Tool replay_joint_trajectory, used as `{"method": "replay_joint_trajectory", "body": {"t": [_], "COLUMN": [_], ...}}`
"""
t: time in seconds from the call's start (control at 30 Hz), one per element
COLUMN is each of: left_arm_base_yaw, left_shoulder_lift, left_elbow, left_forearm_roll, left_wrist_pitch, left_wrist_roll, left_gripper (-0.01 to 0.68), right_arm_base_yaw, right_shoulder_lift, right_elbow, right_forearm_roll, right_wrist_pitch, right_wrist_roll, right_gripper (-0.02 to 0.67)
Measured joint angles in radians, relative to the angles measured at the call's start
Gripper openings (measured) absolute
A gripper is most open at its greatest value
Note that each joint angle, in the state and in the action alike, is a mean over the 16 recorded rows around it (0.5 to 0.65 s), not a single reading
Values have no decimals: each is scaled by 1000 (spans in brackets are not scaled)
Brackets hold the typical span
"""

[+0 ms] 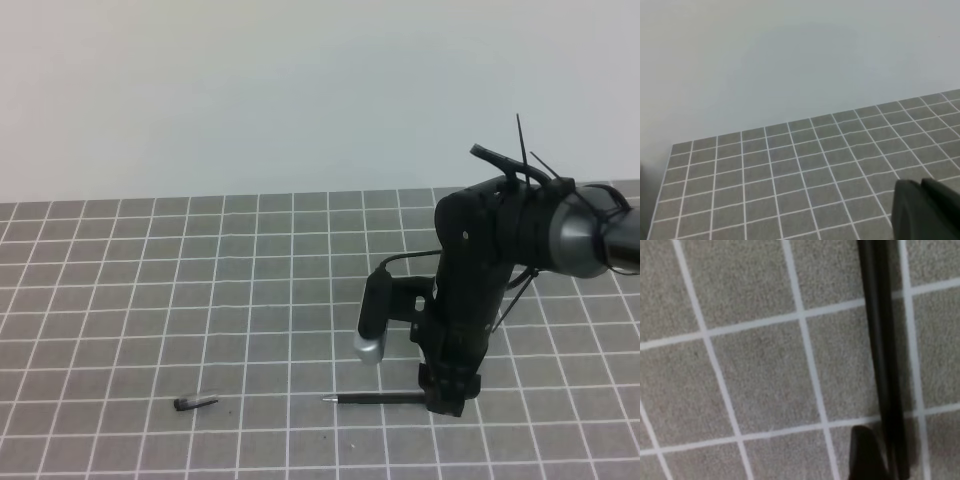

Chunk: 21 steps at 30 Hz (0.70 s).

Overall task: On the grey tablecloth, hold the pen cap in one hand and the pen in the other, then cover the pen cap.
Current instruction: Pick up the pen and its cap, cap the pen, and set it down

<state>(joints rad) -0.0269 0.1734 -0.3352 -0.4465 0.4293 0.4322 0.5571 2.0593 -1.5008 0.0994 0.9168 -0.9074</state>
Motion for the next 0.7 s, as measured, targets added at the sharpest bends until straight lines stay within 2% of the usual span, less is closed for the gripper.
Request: {"method": "replay_joint_trajectory", "body": {"t": [0.37, 0.7], "left_arm_base_yaw": [0, 0], "left_shoulder_lift": [0, 0], "left_elbow": [1, 2], "left_forearm_roll": [1, 1], "left_wrist_pitch": [-3, -13], "left_wrist_roll": [4, 4], "left_gripper": [0, 0], "right_arm_base_yaw": [0, 0], "right_shoulder_lift": [3, 20], "right_elbow": [0, -3], "right_forearm_roll": [31, 29], "right_wrist_pitch": [-5, 3], "right_wrist_roll": [-42, -59], "right_gripper": [329, 315]}}
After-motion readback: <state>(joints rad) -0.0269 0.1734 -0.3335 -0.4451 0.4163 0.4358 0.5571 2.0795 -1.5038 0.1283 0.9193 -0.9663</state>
